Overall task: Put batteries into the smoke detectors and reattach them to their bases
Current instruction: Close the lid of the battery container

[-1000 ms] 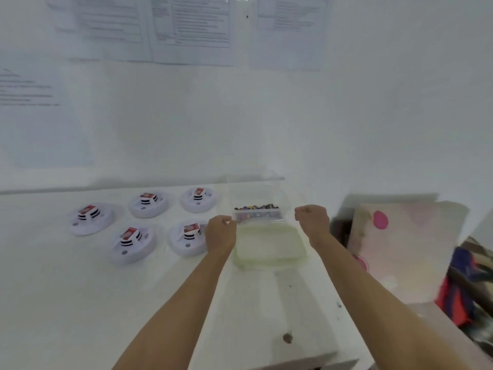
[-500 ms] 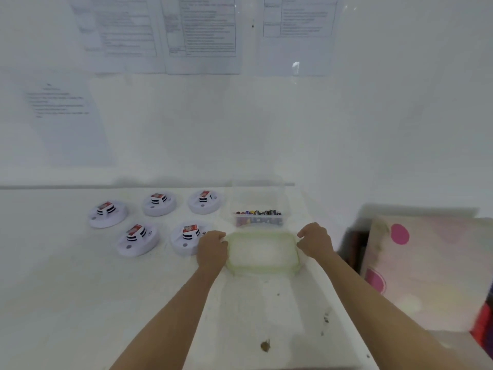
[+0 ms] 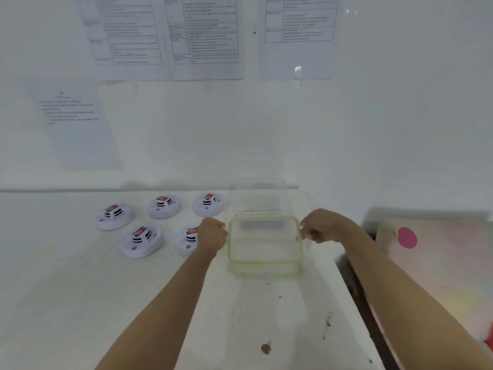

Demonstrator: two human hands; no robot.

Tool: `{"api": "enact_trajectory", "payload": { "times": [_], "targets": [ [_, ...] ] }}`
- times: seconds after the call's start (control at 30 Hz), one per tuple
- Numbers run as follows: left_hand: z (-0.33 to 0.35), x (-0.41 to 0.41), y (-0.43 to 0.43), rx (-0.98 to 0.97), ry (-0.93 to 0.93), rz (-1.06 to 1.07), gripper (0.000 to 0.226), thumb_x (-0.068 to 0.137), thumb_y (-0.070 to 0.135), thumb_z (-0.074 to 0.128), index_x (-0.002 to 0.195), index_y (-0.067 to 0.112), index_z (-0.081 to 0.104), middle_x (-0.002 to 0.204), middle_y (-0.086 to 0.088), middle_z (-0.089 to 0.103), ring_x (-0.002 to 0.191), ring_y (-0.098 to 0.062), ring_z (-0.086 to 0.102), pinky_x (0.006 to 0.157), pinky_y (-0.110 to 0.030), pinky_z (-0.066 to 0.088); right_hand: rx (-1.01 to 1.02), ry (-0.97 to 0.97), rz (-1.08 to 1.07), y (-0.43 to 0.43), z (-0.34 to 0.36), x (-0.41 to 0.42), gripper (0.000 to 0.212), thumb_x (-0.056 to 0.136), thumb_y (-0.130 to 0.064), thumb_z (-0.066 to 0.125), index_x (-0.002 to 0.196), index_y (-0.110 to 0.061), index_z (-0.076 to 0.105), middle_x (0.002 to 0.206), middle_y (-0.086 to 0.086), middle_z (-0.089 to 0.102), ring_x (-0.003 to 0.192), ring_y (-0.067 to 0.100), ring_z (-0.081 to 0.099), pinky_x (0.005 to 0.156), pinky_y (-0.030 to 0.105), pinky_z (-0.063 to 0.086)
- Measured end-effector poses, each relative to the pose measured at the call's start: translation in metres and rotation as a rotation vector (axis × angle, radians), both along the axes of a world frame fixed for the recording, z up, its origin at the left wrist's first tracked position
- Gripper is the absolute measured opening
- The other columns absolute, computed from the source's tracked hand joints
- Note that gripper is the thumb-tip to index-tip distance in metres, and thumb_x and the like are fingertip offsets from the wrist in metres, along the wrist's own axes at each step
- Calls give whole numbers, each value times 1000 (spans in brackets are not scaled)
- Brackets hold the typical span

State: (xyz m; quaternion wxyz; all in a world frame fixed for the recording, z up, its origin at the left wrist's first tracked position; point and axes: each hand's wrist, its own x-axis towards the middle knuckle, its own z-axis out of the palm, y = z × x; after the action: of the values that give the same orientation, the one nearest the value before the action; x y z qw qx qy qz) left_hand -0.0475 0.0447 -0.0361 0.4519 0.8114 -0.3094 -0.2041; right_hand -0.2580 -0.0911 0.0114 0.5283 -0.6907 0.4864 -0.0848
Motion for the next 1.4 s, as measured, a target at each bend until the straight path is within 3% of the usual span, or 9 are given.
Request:
{"api": "enact_trajectory", "payload": {
  "times": [0.17, 0.37, 0.53, 0.67, 0.83, 0.97, 1.1, 1.23, 1.4],
  "targets": [
    [48, 9, 0, -229, 245, 19, 21, 87, -8, 52, 97, 9, 60, 71, -10, 53, 42, -10, 53, 41, -17, 39, -16, -209, 17, -12, 37, -2, 25, 77, 5, 66, 101, -2, 66, 83, 6, 65, 46, 8, 32, 40, 14, 28],
    [86, 26, -13, -347, 516, -19, 17, 94, 10, 55, 81, 21, 58, 82, 0, 51, 64, -19, 48, 63, -28, 44, 0, -612, -44, -30, 62, 17, 13, 87, 6, 54, 82, -4, 62, 83, 7, 58, 75, 20, 60, 87, 30, 55],
    [81, 53, -51, -549, 806, -28, 15, 92, -10, 47, 97, 1, 56, 82, -9, 55, 74, -19, 57, 90, -33, 49, 196, -874, -273, -49, 61, 45, 8, 89, -6, 52, 83, -2, 55, 85, 14, 58, 76, 26, 60, 74, 30, 58],
    [71, 70, -82, -661, 1001, 3, 7, 92, -4, 51, 90, -3, 58, 90, -12, 57, 81, -21, 58, 94, -36, 50, 58, -878, -315, -70, 44, 65, 7, 88, 4, 55, 84, 5, 61, 84, 14, 59, 79, 28, 59, 68, 22, 59],
    [54, 85, -116, -620, 965, 58, 36, 95, -12, 38, 131, -15, 40, 128, -31, 51, 119, -37, 52, 100, -32, 40, 23, -702, -358, -103, 24, 83, 46, 83, 13, 55, 128, 14, 44, 100, 24, 59, 85, 22, 58, 88, 30, 49],
    [38, 94, -140, -474, 869, 38, 51, 85, -20, 49, 134, -12, 38, 83, -17, 56, 75, -24, 56, 90, -34, 44, 40, -635, -446, -130, 8, 91, 55, 81, 15, 58, 131, 18, 36, 100, 20, 55, 97, 29, 52, 81, 32, 49],
    [18, 99, -158, -318, 687, 15, 56, 79, -18, 57, 132, -8, 43, 93, -15, 58, 85, -26, 57, 74, -25, 50, 23, -499, -481, -147, -7, 99, 49, 79, 18, 59, 125, 18, 43, 79, 10, 54, 72, 21, 54, 66, 25, 47],
    [8, 102, -167, -260, 508, 52, 47, 76, -7, 65, 122, 0, 55, 114, -22, 59, 100, -32, 57, 87, -35, 48, 5, -370, -467, -153, -15, 103, 43, 78, 10, 64, 120, 10, 52, 74, 4, 50, 64, 14, 48, 54, 21, 41],
    [9, 103, -169, -312, 652, 26, 36, 83, -11, 58, 116, 1, 52, 80, -11, 59, 67, -23, 55, 58, -25, 49, 88, -398, -465, -155, -18, 108, 48, 81, 12, 59, 127, 8, 48, 111, 17, 53, 102, 30, 52, 75, 38, 51]
  ]
}}
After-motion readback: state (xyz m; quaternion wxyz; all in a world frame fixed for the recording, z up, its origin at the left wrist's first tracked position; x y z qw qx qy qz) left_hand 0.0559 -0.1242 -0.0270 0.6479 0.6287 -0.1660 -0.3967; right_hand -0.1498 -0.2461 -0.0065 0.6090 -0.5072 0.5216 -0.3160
